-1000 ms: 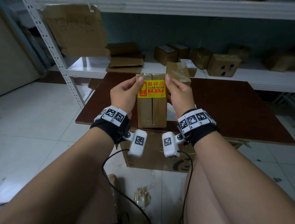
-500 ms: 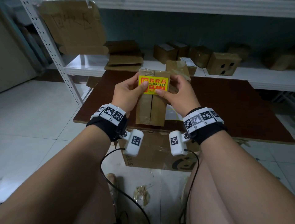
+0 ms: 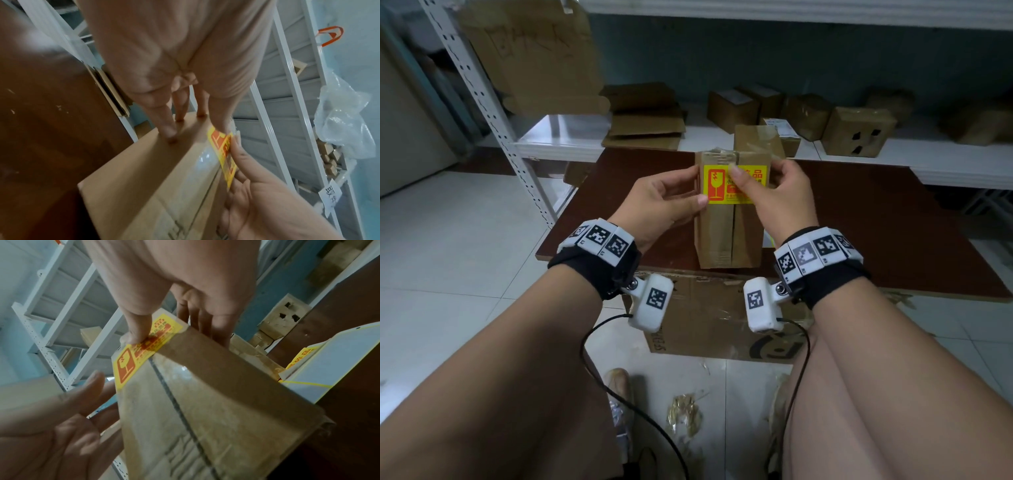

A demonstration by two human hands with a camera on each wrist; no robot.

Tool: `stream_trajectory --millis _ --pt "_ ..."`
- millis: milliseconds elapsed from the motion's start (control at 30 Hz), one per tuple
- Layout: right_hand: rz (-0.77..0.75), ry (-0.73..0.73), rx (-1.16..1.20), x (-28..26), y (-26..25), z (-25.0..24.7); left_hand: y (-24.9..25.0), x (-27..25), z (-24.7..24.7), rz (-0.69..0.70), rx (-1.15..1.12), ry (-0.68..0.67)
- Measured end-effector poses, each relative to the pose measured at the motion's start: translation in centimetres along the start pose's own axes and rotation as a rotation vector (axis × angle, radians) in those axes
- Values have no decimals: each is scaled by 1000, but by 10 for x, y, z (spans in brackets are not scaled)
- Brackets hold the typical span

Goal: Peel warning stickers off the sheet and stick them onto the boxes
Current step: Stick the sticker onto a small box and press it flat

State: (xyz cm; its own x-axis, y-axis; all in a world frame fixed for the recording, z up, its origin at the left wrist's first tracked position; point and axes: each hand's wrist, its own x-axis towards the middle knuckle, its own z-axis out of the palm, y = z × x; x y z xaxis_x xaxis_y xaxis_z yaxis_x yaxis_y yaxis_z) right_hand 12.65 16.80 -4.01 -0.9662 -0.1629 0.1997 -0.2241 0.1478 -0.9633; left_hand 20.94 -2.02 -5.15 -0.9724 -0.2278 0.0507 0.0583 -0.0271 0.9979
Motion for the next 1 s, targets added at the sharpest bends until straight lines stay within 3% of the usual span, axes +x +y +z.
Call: stream_trajectory --millis 233,333,500,633,800,1000 --pt "-31 -107 -87 3 5 1 -4 0 11 133 111 319" --pt "-48 -179 -138 3 5 2 -10 3 15 176 172 353" --pt "-50 -318 -160 1 5 0 -14 7 14 95 394 410" --pt "-45 -344 -162 -3 3 0 -8 7 15 116 469 411" --pt "11 -245 -74 -5 -2 4 -8 11 11 183 513 345" --pt "-60 -134 -165 -7 -1 12 -11 11 8 233 559 286"
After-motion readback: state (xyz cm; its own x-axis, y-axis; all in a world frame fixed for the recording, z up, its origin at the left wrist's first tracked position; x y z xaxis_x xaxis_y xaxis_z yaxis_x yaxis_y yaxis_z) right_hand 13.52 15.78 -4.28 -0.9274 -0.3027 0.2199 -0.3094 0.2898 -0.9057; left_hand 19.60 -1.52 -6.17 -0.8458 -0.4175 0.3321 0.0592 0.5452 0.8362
